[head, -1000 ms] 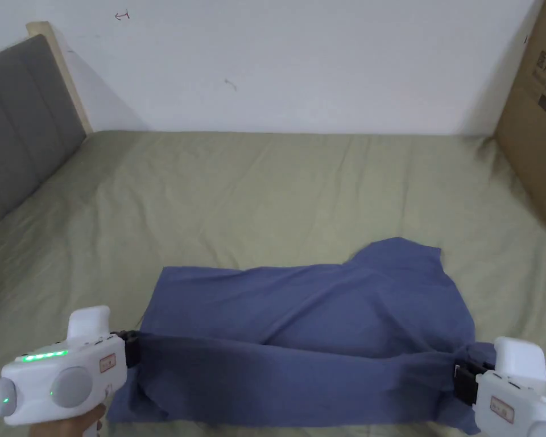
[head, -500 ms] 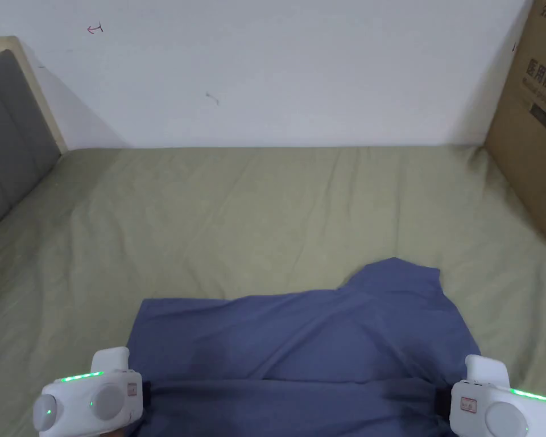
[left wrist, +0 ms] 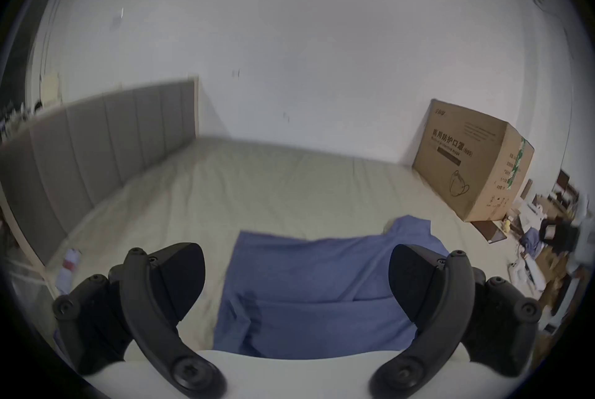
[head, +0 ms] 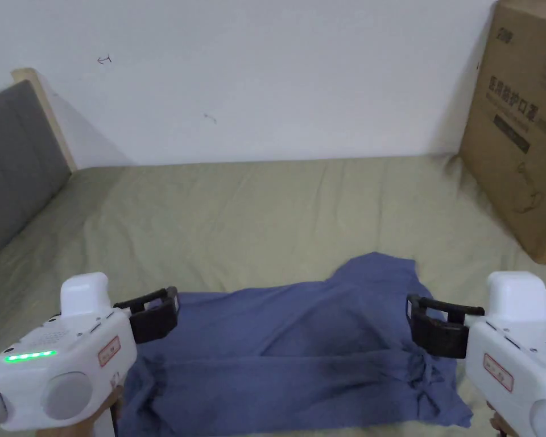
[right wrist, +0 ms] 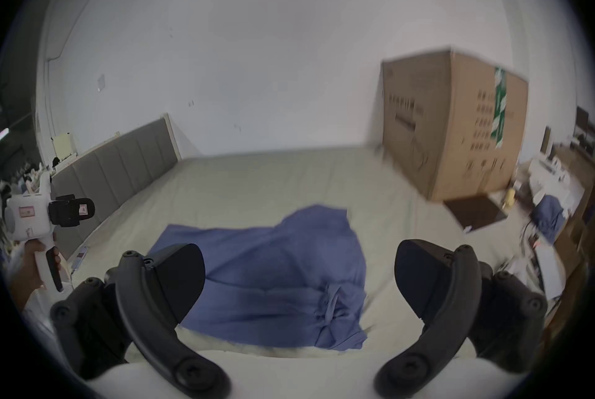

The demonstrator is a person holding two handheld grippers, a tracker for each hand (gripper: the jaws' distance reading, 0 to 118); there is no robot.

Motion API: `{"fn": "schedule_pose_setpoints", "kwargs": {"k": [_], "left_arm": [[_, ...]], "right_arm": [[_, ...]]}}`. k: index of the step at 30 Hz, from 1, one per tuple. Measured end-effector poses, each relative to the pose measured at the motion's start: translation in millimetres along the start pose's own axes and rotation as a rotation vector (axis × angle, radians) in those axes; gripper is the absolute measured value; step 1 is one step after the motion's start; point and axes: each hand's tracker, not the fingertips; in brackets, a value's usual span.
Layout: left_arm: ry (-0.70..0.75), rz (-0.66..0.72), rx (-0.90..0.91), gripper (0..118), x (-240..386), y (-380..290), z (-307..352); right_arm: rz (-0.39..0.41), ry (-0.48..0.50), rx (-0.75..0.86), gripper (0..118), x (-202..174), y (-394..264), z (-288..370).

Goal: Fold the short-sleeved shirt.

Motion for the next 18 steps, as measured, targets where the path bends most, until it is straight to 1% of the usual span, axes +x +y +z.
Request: {"fn": "schedule_pose_setpoints", "kwargs": {"k": [2, 3, 4, 5, 6, 7, 8, 9, 10, 11, 12, 13, 15, 16, 18], "left_arm": [[0.015, -0.034, 0.075, 114, 9, 2, 22], [0.011, -0.041, 0.115, 113, 13, 2, 32], [0.011, -0.052, 0.153, 110, 18, 0, 43], [0.016, -0.055, 0.185, 102, 21, -1, 53], [0.010, -0.055, 0.216, 86, 24, -3, 60], [0.007, -0.055, 0.241, 51, 27, -4, 67], [0.017, -0.054, 0.233, 20, 30, -6, 72], [0.024, -0.055, 0.234, 0, 31, -6, 74], [0.020, -0.050, 0.238, 0, 31, -8, 76], [-0.007, -0.036, 0.240, 0, 28, -9, 79], [-0.044, -0.036, 0.205, 0, 26, -10, 79], [-0.040, -0.040, 0.164, 0, 24, -11, 77], [-0.012, -0.048, 0.139, 0, 21, -15, 70], [0.003, -0.049, 0.097, 0, 15, -18, 65], [0.010, -0.012, 0.018, 0, 6, -24, 51]], "right_arm": [[0.023, -0.003, 0.064, 112, -6, 4, 23], [0.035, -0.017, 0.093, 106, -15, 7, 33], [0.047, -0.035, 0.119, 93, -18, 7, 42], [0.060, -0.053, 0.142, 73, -23, 6, 50], [0.066, -0.061, 0.151, 55, -26, 5, 56], [0.071, -0.062, 0.160, 34, -31, 5, 59], [0.071, -0.057, 0.170, 21, -34, 4, 64], [0.072, -0.056, 0.180, 9, -36, 3, 67], [0.078, -0.066, 0.193, 0, -39, 1, 70], [0.079, -0.078, 0.204, 0, -37, 1, 69], [0.077, -0.068, 0.201, 0, -37, 2, 70], [0.068, -0.052, 0.197, 0, -37, 3, 69], [0.067, -0.062, 0.191, 0, -36, 3, 66], [0.074, -0.067, 0.191, 0, -37, 3, 64], [0.074, -0.068, 0.182, 0, -37, 3, 60]]}}
